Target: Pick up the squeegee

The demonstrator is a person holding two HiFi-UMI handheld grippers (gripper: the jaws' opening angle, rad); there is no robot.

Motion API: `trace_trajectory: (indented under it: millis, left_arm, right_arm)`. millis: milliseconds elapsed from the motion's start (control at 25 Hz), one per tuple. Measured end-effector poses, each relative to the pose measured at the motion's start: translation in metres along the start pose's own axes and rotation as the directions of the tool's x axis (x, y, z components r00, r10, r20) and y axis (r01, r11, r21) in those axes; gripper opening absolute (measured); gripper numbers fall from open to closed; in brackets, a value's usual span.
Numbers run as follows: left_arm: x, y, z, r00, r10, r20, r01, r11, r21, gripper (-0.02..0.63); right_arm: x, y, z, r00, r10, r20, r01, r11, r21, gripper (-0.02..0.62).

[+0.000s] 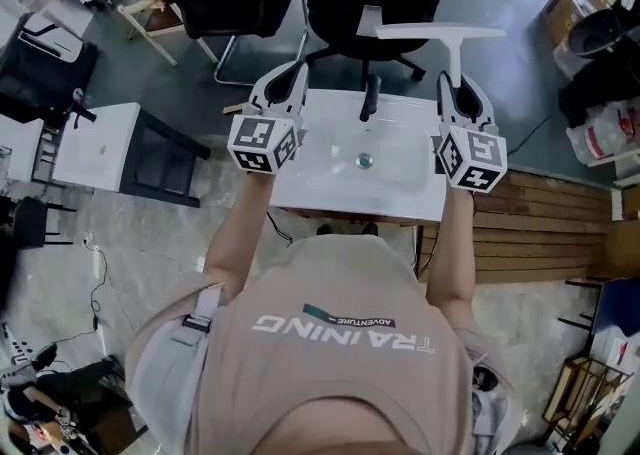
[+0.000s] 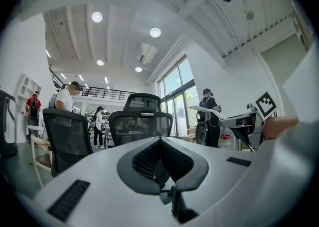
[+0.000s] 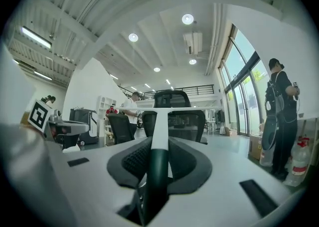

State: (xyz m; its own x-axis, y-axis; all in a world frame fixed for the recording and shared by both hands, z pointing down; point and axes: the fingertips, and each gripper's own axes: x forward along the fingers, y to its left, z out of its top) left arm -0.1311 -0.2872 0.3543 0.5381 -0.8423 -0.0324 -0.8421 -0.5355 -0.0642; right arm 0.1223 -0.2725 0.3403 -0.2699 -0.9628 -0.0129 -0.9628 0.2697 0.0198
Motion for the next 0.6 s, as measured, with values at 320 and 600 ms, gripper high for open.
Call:
trace_trajectory:
  millis: [320, 600]
  left_arm:
    - [0.006, 0.002, 0.020, 0.999, -0.029, 0.032, 0.029, 1.000, 0.005, 0.012]
    - [0.013, 0.007, 0.026, 0.998, -0.046, 0.045, 0.046, 0.999, 0.010, 0.012]
  right_arm:
    - [0.003, 0.014, 0.039, 0.999, 0.014, 0.046, -0.014, 1.000, -0.002, 0.098]
    - [0.003, 0.018, 0.057, 0.998, -0.002, 0.065, 0.005, 0.999, -0.049, 0.098]
